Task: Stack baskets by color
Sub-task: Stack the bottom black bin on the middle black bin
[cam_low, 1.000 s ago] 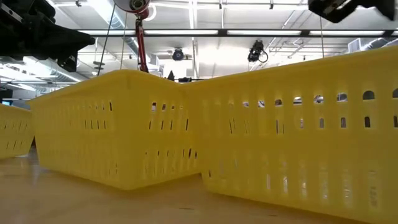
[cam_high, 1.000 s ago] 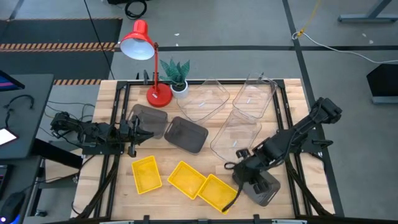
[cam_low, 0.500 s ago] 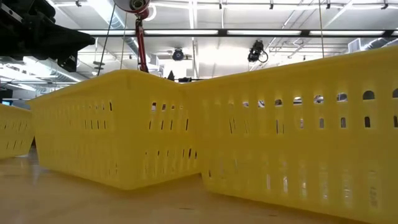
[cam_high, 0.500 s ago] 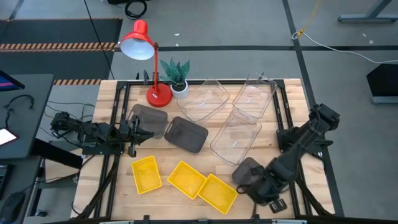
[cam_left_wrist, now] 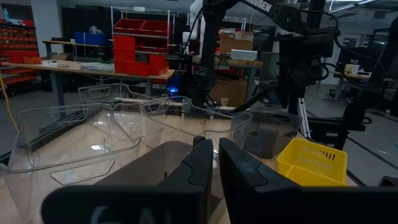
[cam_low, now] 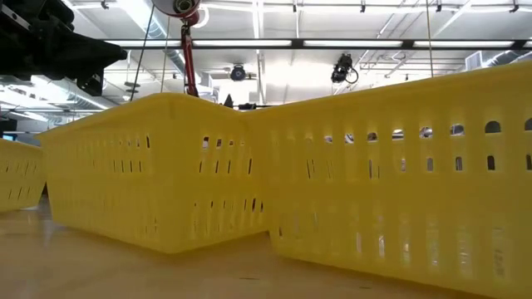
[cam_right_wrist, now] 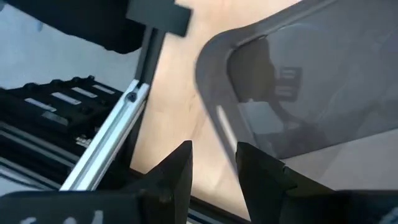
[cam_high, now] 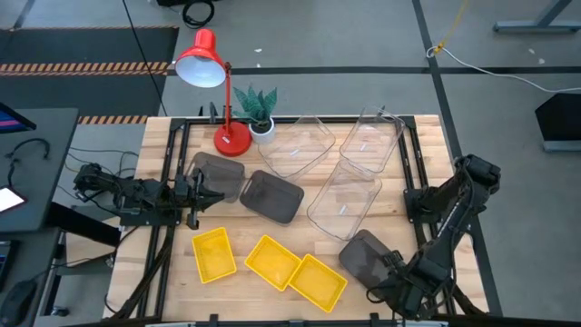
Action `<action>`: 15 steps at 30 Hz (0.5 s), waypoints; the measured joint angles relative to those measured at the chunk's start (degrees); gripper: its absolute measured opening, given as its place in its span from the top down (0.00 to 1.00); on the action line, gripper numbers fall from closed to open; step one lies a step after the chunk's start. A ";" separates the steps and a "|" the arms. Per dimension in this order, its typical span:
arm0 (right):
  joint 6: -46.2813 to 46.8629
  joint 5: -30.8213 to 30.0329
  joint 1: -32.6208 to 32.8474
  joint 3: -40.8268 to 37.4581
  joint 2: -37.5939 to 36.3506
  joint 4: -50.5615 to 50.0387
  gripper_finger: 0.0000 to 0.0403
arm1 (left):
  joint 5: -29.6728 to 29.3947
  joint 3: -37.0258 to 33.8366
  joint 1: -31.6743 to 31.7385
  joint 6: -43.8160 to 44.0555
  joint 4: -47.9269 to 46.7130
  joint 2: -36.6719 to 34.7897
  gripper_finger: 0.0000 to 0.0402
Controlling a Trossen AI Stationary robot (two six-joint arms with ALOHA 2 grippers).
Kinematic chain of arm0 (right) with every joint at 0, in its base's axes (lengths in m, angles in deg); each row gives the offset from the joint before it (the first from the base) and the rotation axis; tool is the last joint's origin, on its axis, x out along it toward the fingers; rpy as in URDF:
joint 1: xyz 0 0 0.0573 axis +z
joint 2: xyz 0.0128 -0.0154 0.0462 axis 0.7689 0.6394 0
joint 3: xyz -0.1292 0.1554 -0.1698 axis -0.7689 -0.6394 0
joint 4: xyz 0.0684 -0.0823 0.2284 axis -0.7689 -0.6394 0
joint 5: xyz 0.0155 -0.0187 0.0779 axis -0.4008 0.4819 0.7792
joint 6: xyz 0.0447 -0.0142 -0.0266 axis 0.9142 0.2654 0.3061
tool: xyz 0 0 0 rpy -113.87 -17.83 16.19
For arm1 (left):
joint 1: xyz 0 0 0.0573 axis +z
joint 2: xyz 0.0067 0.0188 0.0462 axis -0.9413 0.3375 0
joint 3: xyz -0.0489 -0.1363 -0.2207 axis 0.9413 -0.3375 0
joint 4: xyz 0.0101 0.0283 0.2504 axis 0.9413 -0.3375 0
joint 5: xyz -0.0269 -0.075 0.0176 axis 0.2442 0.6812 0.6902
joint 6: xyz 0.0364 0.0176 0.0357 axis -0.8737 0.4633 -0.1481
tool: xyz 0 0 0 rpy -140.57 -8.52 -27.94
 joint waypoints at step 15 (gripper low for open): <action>-7.17 -6.84 3.84 -6.38 -0.02 2.49 0.68 | -0.02 0.00 0.00 0.02 0.00 0.02 0.92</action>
